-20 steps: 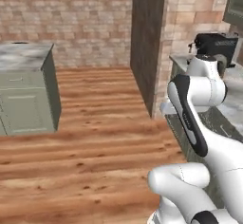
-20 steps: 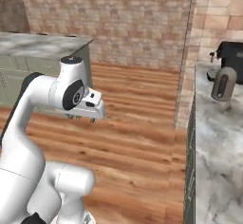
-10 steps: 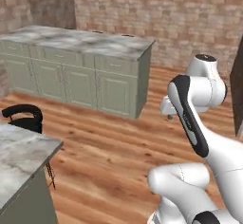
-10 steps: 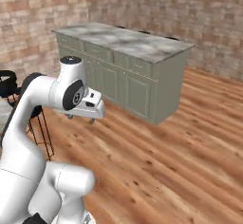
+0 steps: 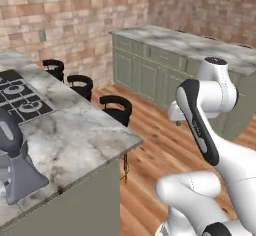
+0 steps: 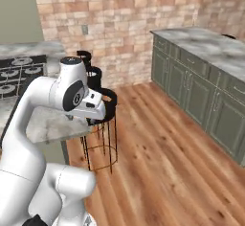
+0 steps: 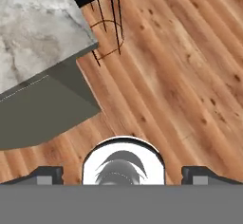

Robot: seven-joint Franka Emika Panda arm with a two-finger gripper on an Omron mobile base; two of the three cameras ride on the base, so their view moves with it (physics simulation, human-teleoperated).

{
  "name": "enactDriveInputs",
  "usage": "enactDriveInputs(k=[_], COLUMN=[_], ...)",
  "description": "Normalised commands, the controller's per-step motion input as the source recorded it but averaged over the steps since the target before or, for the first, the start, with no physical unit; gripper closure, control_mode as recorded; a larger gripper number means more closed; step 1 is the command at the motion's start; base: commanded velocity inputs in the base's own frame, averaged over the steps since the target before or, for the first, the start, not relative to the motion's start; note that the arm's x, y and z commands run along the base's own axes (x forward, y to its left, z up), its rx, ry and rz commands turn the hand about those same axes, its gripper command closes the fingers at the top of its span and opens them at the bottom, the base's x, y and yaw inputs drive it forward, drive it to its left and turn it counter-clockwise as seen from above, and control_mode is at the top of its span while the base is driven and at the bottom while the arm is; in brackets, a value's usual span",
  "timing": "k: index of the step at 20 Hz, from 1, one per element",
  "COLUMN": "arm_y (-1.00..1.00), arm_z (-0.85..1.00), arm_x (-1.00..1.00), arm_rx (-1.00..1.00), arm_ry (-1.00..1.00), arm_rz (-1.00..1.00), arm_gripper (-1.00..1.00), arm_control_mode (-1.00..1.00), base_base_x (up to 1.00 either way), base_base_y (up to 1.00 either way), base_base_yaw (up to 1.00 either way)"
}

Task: Navigate to the microwave.

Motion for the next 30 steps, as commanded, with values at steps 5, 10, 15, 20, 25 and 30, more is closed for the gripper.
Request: enactDriveInputs(k=[5,10,15,20,25,30], arm_y=[0.0,0.0,0.0,0.0,0.0,0.0], arm_z=[0.0,0.0,0.0,0.0,0.0,0.0], arm_x=[0.0,0.0,0.0,0.0,0.0,0.0], arm_rx=[0.0,0.0,0.0,0.0,0.0,0.0], arm_ry=[0.0,0.0,0.0,0.0,0.0,0.0], arm_rz=[0.0,0.0,0.0,0.0,0.0,0.0], arm_gripper=[-1.0,-1.0,-1.0,-1.0,-1.0,-1.0], arm_control_mode=[1.0,1.0,1.0,1.0,1.0,1.0], base_base_x=[0.02,-0.06,-0.13,0.03,0.36,0.79], base_base_y=[0.94,1.0,1.0,1.0,1.0,1.0], base_base_yaw=[0.63,0.5,0.4,0.32,0.27,0.2])
